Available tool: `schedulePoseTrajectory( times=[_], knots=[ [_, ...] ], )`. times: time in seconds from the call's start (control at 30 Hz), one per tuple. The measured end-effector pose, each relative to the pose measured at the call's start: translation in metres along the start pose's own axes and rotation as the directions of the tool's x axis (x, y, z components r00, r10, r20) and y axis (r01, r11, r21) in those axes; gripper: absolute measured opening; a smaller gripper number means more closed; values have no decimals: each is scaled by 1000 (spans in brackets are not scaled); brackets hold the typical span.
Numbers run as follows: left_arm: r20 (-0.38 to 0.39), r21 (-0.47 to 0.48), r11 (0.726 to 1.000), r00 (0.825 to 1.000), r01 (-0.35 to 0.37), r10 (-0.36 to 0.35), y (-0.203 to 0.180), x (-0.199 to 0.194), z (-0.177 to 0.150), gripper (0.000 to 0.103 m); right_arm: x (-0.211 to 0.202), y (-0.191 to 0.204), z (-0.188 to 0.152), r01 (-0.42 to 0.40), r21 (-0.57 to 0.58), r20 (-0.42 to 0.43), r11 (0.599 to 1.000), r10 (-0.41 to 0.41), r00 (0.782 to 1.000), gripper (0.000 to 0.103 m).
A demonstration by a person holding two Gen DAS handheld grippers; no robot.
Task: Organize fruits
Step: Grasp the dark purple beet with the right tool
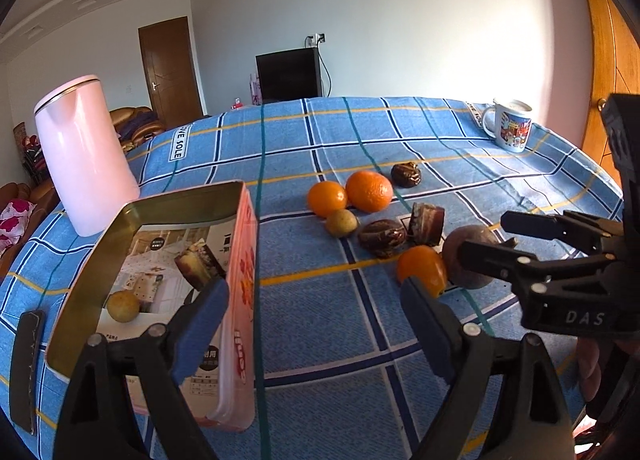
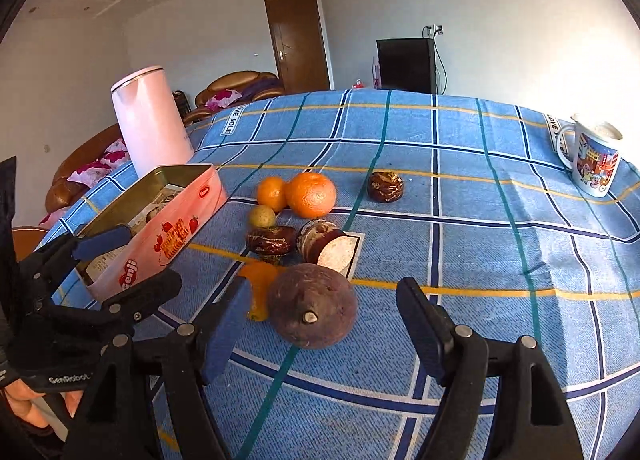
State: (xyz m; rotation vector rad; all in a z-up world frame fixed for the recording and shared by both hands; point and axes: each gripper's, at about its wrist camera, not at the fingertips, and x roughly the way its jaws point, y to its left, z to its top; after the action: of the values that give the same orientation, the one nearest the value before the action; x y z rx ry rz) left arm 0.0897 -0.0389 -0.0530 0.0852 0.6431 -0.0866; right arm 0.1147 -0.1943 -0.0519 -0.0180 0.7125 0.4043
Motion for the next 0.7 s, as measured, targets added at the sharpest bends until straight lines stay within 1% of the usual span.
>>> schedulePoseTrajectory(
  times=[0.03, 0.1, 0.17, 0.2, 0.23, 0.3, 0.37, 0.5, 0.57, 0.63, 0.67, 0.7],
  knots=[
    [1, -1, 1000, 1000, 2, -2, 0, -1, 0, 90, 6, -1, 2, 5, 8, -20, 1000, -5, 1000, 76],
    [2, 1, 1000, 1000, 3, -3, 0, 0, 0, 90, 14, -5, 2, -28, 44, -61, 999, 31, 998, 75],
    [-1, 1, 1000, 1000, 6, -6, -2, 1, 0, 90, 21, -7, -1, -50, 59, -100, 997, 55, 993, 69],
    [-2, 3, 1000, 1000, 8, -8, -3, 2, 1, 90, 21, -8, -2, -71, 69, -101, 995, 78, 992, 64],
    [-4, 8, 1000, 1000, 9, -9, -5, 3, 1, 90, 19, -8, -3, -88, 67, -94, 994, 94, 991, 54],
    [-5, 17, 1000, 1000, 11, -11, -9, 4, 3, 90, 16, -7, -5, -70, 56, -84, 996, 75, 994, 54],
    [-3, 26, 999, 1000, 21, -21, -15, 4, 6, 90, 9, -10, -5, -65, 69, -53, 996, 68, 996, 53],
    [-16, 43, 998, 999, 45, -44, -29, 11, 12, 90, -11, -18, 2, 27, 64, 33, 998, -29, 999, 53],
    [-34, 42, 997, 998, 59, -57, -35, 18, 15, 90, -18, -25, 6, 74, 66, 62, 995, -78, 995, 53],
    [-64, 34, 996, 995, 83, -81, -40, 27, 17, 89, -21, -30, 8, 148, 49, 86, 988, -152, 985, 53],
    [-80, 29, 995, 992, 96, -93, -42, 31, 18, 88, -21, -34, 10, 166, 55, 84, 985, -170, 982, 53],
    [-92, 27, 994, 991, 104, -101, -45, 35, 19, 83, -22, -39, 10, 159, 68, 84, 985, -164, 983, 53]
  ],
)
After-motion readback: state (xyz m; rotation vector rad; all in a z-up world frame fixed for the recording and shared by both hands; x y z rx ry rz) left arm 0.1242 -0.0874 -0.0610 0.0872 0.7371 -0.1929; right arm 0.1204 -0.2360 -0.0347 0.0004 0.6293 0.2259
